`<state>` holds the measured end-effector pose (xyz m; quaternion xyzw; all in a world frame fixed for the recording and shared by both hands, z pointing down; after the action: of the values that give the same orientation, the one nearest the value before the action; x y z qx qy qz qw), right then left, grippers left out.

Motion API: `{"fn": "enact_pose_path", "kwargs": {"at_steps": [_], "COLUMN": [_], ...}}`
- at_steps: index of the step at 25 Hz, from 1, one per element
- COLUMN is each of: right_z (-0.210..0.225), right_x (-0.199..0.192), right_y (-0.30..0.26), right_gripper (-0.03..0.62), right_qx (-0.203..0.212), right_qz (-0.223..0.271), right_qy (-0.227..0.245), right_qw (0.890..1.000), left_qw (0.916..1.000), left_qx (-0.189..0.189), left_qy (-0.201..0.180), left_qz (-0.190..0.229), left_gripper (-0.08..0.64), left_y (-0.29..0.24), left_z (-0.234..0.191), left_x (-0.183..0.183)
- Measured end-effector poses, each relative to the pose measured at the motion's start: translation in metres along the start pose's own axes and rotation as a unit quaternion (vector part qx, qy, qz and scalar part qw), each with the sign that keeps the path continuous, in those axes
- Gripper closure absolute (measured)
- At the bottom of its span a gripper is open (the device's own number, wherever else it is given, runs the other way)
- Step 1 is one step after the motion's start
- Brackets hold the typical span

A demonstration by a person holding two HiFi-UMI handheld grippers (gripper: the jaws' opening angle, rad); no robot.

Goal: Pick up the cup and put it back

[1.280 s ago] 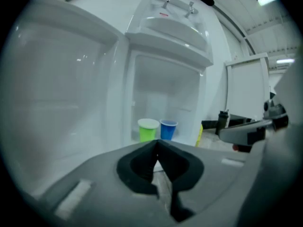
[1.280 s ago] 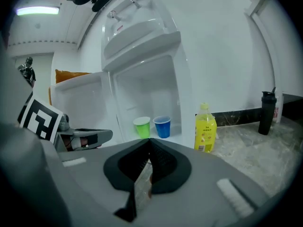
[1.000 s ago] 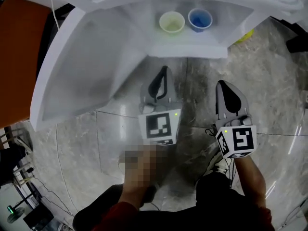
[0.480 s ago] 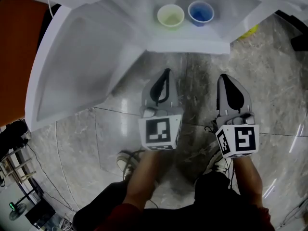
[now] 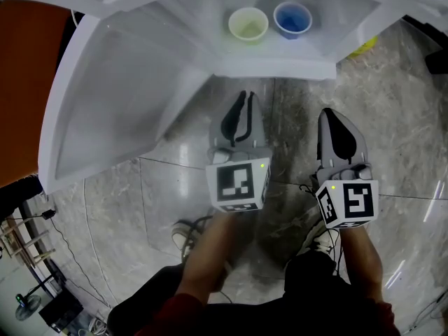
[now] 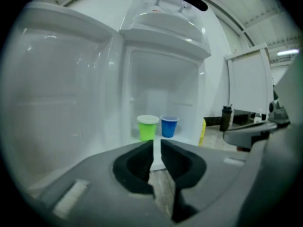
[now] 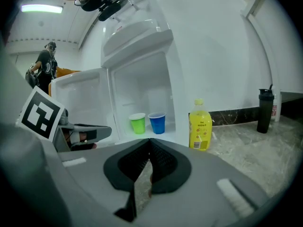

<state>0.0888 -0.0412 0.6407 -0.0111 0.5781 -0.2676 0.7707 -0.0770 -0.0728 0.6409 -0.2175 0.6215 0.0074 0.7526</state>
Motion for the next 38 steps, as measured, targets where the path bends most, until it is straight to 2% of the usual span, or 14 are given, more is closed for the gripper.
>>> {"fn": "enact_pose_path", "kwargs": {"at_steps": [5,18,24,30,38], "right_z": [0.001,0.006,0.008,0.01,0.01], "right_x": [-0.001,-0.005,-0.006,-0.003,-0.005], "right_y": [-0.003,-0.01,-0.011,-0.011,-0.013], "right_gripper": [0.594,0.594,0.594,0.594,0.594], "right_qx": [-0.001,0.0,0.003,0.006,0.008], "right_qz": [0.0,-0.005,-0.007,-0.004,-0.009], "right_qy": [0.0,-0.001,-0.008,-0.011,-0.007], "right_qw": [1.0,1.0,1.0,1.0,1.0], "left_qw": [1.0,0.9999,0.9999,1.0,0.9998], "left_qx": [0.0,-0.017,-0.008,0.008,0.012], "left_qy": [-0.001,-0.002,-0.012,-0.002,-0.017], "left_qz": [0.003,-0.004,-0.006,-0.004,-0.005], "left_gripper": [0.477,0.29,0.275,0.255,0.239], "left_y": [-0.02,-0.083,-0.108,-0.125,-0.141], "left_z": [-0.003,-0.013,-0.015,-0.021,-0.026], "left_x": [0.0,0.002,0.0,0.001,0.003]}}
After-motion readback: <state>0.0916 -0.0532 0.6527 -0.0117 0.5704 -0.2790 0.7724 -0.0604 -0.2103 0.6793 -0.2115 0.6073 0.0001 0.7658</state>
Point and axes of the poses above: the fingertips, and each gripper's own axes: y backward along the fingers, z to its right, x out of its top, the point moved 5 cm from there along y, backward along the fingers, and after that the axes turned 11 degrees about -y, right-handed, at the moved point
